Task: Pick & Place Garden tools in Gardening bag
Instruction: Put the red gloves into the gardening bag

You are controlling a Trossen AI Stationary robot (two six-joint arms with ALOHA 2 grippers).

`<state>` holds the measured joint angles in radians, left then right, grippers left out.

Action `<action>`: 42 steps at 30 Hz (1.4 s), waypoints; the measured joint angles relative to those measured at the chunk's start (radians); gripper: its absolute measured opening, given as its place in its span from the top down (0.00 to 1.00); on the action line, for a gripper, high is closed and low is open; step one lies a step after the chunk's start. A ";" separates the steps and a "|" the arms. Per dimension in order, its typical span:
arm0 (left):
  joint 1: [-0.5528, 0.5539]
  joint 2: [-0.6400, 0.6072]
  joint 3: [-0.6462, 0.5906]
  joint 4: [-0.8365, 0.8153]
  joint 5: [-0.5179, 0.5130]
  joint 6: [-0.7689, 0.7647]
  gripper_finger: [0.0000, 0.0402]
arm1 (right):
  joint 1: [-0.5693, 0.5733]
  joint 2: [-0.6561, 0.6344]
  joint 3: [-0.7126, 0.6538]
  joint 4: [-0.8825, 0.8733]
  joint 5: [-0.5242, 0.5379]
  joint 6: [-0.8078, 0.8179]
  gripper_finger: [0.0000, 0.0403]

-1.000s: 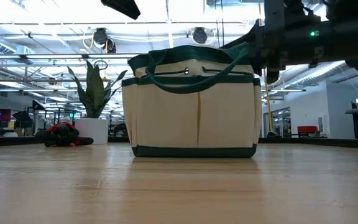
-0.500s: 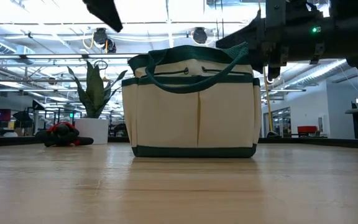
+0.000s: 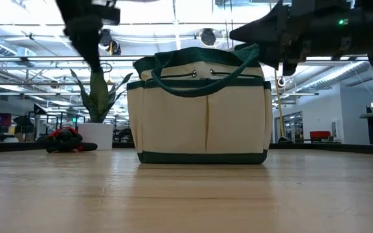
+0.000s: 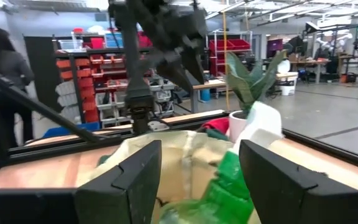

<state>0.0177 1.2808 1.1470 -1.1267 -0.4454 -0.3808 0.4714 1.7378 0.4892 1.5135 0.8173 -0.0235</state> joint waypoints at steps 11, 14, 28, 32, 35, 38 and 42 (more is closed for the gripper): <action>0.000 0.000 -0.261 0.006 -0.137 -0.532 0.50 | 0.055 -0.001 0.000 -0.060 -0.002 0.011 0.49; 0.002 0.000 -0.321 0.008 -0.148 -0.721 0.50 | 0.054 -0.001 0.000 -0.060 -0.002 0.011 0.49; 0.002 0.000 -0.420 0.043 -0.165 -1.035 0.50 | 0.052 -0.001 0.001 -0.060 -0.002 0.011 0.49; 0.004 0.000 -0.449 0.110 -0.188 -1.048 0.50 | 0.051 -0.001 0.001 -0.060 -0.002 0.011 0.49; 0.018 0.000 -0.469 0.156 -0.184 -1.048 0.50 | 0.052 -0.001 0.001 -0.060 -0.002 0.012 0.49; 0.034 0.000 -0.496 0.191 -0.184 -1.048 0.50 | 0.052 -0.001 0.000 -0.060 -0.002 0.012 0.49; 0.064 0.000 -0.538 0.244 -0.183 -1.050 0.50 | 0.052 -0.001 0.001 -0.060 -0.003 0.011 0.49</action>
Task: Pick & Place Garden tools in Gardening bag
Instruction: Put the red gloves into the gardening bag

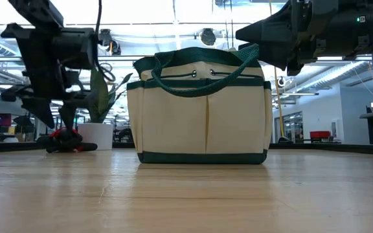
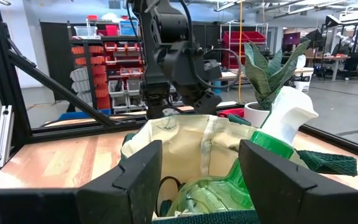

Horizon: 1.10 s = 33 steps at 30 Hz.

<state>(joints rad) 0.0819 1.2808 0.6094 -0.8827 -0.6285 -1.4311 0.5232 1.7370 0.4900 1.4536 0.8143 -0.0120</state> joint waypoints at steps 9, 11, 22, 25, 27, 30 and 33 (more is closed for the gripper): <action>0.066 0.000 -0.112 0.173 -0.001 0.014 0.50 | 0.000 0.000 0.000 0.000 0.000 0.000 0.50; 0.079 0.000 -0.128 0.183 -0.001 0.015 0.50 | 0.000 0.000 0.000 0.000 0.000 0.000 0.50; 0.094 0.000 -0.145 0.251 0.014 0.160 0.87 | 0.000 0.000 0.000 0.000 0.000 0.000 0.50; 0.094 0.000 -0.145 0.297 0.014 0.207 0.97 | 0.000 0.000 0.000 0.000 -0.001 0.000 0.50; 0.092 0.000 -0.146 0.325 0.015 0.230 0.95 | 0.000 0.000 0.000 0.000 0.000 0.000 0.50; 0.077 0.000 -0.146 0.362 0.025 0.260 0.92 | 0.000 0.000 0.000 0.000 -0.001 0.000 0.50; 0.048 0.000 -0.146 0.377 0.026 0.275 0.95 | 0.000 0.000 0.000 0.000 -0.001 0.001 0.50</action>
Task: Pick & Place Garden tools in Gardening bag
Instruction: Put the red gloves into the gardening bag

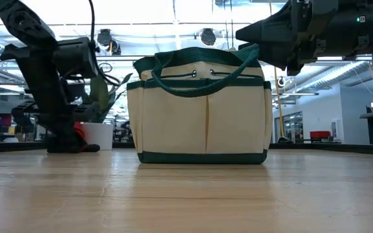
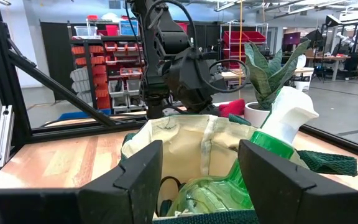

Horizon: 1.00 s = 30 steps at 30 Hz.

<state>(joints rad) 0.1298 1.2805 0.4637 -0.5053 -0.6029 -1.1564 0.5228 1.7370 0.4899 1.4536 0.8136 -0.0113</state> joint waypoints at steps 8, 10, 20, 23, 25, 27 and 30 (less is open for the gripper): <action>-0.114 0.000 0.000 0.063 -0.004 -0.027 0.95 | 0.000 0.000 0.000 0.000 0.000 0.000 0.50; -0.149 0.000 0.000 0.103 -0.016 -0.017 0.97 | 0.000 0.000 0.000 0.000 0.000 0.000 0.50; -0.287 0.000 0.134 0.139 -0.128 0.124 0.98 | 0.000 0.000 0.000 0.000 -0.003 0.000 0.50; -0.314 0.000 0.196 0.138 -0.161 0.199 0.98 | 0.000 0.000 0.000 0.000 -0.003 0.000 0.50; -0.332 0.000 0.236 0.138 -0.190 0.246 0.96 | 0.000 0.000 0.000 0.000 -0.003 0.000 0.50; -0.350 0.000 0.272 0.137 -0.214 0.294 0.96 | 0.000 0.000 0.000 0.000 -0.003 0.000 0.50; -0.377 0.000 0.322 0.135 -0.255 0.378 0.98 | 0.000 0.000 0.000 0.000 -0.003 0.000 0.50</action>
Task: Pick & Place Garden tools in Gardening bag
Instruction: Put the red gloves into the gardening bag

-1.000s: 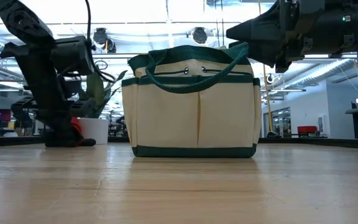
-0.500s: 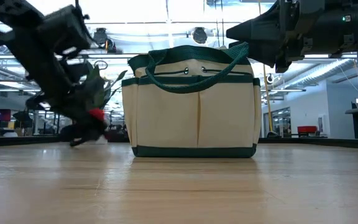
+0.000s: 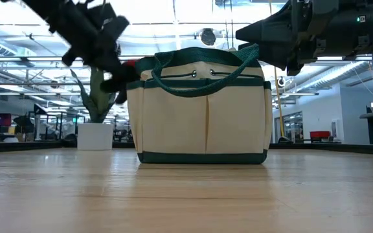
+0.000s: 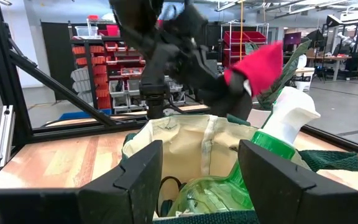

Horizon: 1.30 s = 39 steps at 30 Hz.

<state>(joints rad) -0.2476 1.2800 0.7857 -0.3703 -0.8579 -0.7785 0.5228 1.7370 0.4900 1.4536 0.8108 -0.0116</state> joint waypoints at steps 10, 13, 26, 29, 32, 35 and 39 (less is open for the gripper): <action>-0.089 0.000 0.143 0.009 -0.091 0.267 0.98 | 0.000 0.000 0.000 0.000 0.000 0.000 0.50; -0.097 0.000 0.156 0.022 -0.133 0.306 0.98 | 0.000 0.000 0.000 0.000 0.000 0.000 0.50; -0.093 0.000 0.156 0.031 -0.139 0.354 0.96 | 0.000 0.000 0.000 0.000 0.000 0.000 0.50; -0.093 0.000 0.156 0.031 -0.139 0.355 0.97 | 0.000 0.000 0.000 0.000 0.000 0.000 0.50; -0.093 0.000 0.156 0.032 -0.139 0.354 0.98 | 0.000 0.000 0.000 0.000 0.000 0.000 0.50; -0.093 0.000 0.156 0.035 -0.130 0.355 0.96 | 0.000 0.000 0.000 0.000 0.000 0.000 0.50; -0.094 0.000 0.156 0.035 -0.058 0.383 0.96 | 0.000 0.000 0.000 0.000 0.000 0.000 0.50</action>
<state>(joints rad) -0.3416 1.2797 0.9417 -0.3354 -0.9155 -0.3959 0.5228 1.7370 0.4900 1.4533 0.8107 -0.0119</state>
